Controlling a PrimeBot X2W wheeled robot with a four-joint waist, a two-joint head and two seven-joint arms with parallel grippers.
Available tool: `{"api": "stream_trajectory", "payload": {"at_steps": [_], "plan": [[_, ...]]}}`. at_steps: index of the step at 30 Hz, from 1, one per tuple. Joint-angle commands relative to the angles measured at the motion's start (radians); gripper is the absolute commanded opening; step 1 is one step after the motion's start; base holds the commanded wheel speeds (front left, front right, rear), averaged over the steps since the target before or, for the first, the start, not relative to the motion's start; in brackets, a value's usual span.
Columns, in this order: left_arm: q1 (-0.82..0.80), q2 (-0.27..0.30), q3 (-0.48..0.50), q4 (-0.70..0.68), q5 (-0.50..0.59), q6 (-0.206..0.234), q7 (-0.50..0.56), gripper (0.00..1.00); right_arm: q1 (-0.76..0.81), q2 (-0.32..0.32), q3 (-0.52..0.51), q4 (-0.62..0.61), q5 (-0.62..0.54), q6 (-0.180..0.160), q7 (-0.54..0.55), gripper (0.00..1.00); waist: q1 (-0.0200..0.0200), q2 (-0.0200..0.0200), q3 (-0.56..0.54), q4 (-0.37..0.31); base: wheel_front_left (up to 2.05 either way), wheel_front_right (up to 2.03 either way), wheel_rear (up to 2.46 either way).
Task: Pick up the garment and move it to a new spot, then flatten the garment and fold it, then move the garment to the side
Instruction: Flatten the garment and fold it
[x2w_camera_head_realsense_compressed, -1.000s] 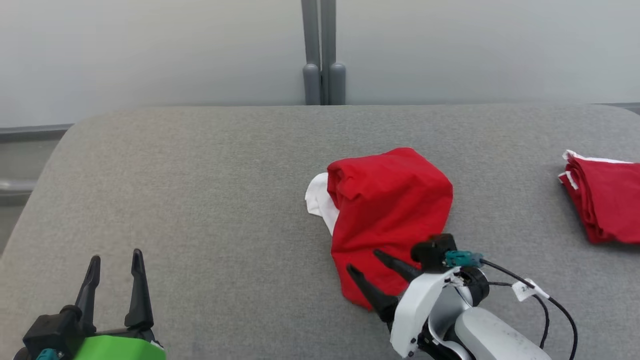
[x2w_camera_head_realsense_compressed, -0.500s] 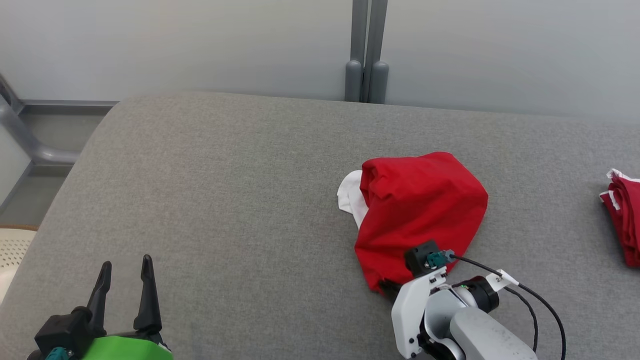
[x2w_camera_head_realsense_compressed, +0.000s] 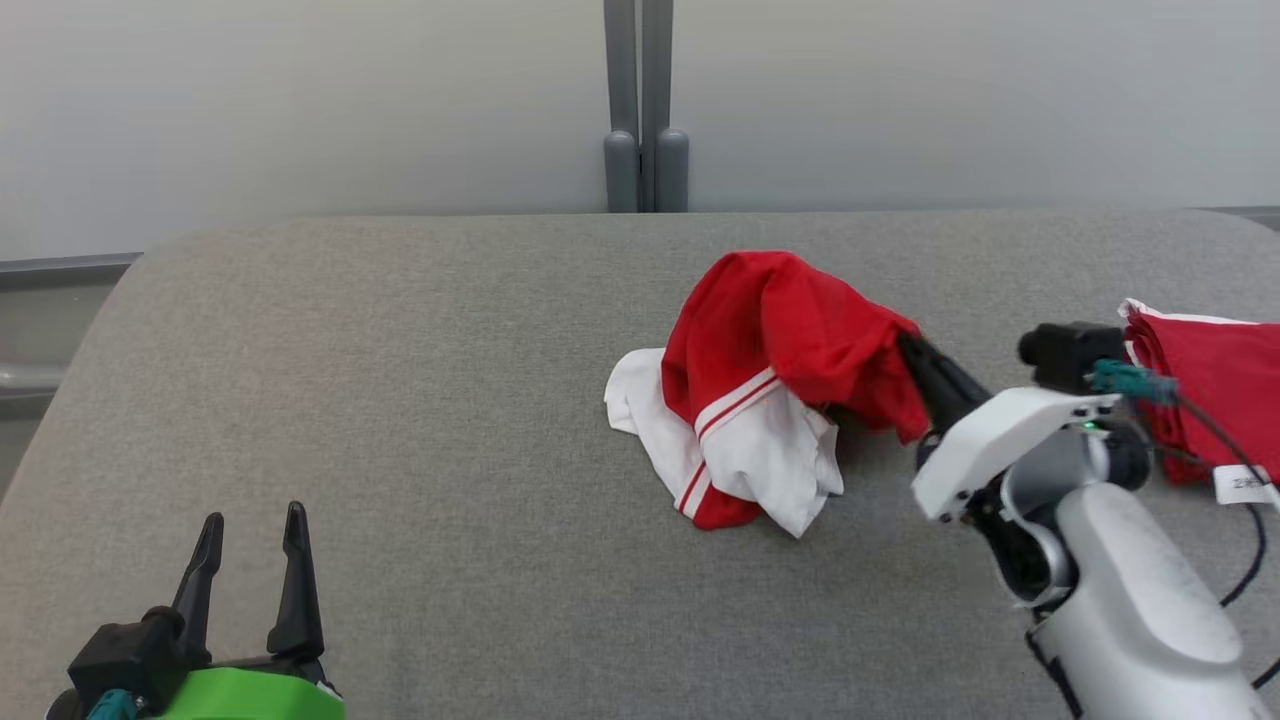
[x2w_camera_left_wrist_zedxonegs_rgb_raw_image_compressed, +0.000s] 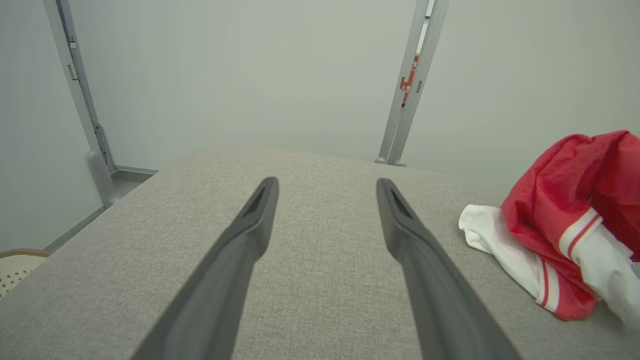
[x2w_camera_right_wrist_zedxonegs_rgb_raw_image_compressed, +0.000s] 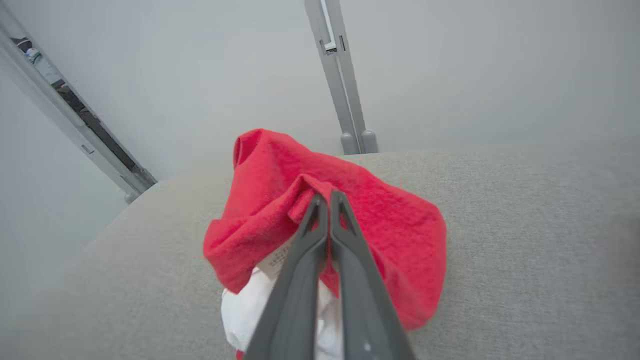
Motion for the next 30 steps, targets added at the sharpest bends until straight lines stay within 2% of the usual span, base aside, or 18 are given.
{"api": "stream_trajectory", "payload": {"at_steps": [1,7,11,15,17,18,21,24,30], "plan": [[-0.027,0.003,-0.003,-0.005,0.014,-0.004,0.003,1.0,-0.014,-0.014,-0.037,-0.013,0.005,0.0,0.003,0.0,0.0,-0.0001,0.031,-0.026,0.0,0.0,0.0],[-0.077,0.007,-0.024,-0.017,0.021,-0.013,0.014,1.0,-0.069,-0.053,-0.177,0.014,0.049,0.0,0.017,0.0,0.0,-0.0001,0.127,-0.039,0.0,0.0,0.0],[-0.125,0.007,-0.046,-0.011,0.027,-0.025,0.025,1.0,-0.157,-0.088,-0.212,0.121,0.044,0.0,-0.004,0.0,0.0,-0.0001,0.197,-0.028,0.0,0.0,0.0],[-0.165,0.002,-0.059,0.014,0.03,-0.034,0.028,1.0,-0.256,-0.094,-0.216,0.259,0.045,0.0,-0.075,0.0,0.0,-0.0001,0.241,-0.013,0.0,0.0,0.0],[-0.181,0.0,-0.064,0.027,0.031,-0.039,0.026,1.0,-0.294,-0.103,-0.2,0.331,0.039,0.0,-0.105,0.47,0.0,-0.0001,0.25,-0.008,0.0,0.0,0.0],[-0.186,-0.001,-0.066,0.036,0.031,-0.042,0.024,1.0,-0.313,-0.107,-0.192,0.368,0.035,0.0,-0.121,1.0,0.0,-0.0001,0.251,-0.007,0.0,0.0,0.0],[-0.195,-0.005,-0.074,0.058,0.032,-0.045,0.02,1.0,-0.354,-0.11,-0.172,0.44,0.031,0.0,-0.193,1.0,0.0,-0.0001,0.237,-0.006,0.0,0.0,0.0],[-0.192,-0.007,-0.076,0.075,0.031,-0.044,0.017,1.0,-0.354,-0.106,-0.141,0.454,0.035,0.0,-0.267,1.0,0.0,-0.0001,0.208,-0.013,0.0,0.0,0.0],[-0.15,-0.006,-0.074,0.079,0.033,-0.036,0.009,1.0,-0.271,-0.114,-0.057,0.334,0.083,0.0,-0.33,1.0,0.0,-0.0001,0.13,-0.046,0.0,0.0,0.0]]}}
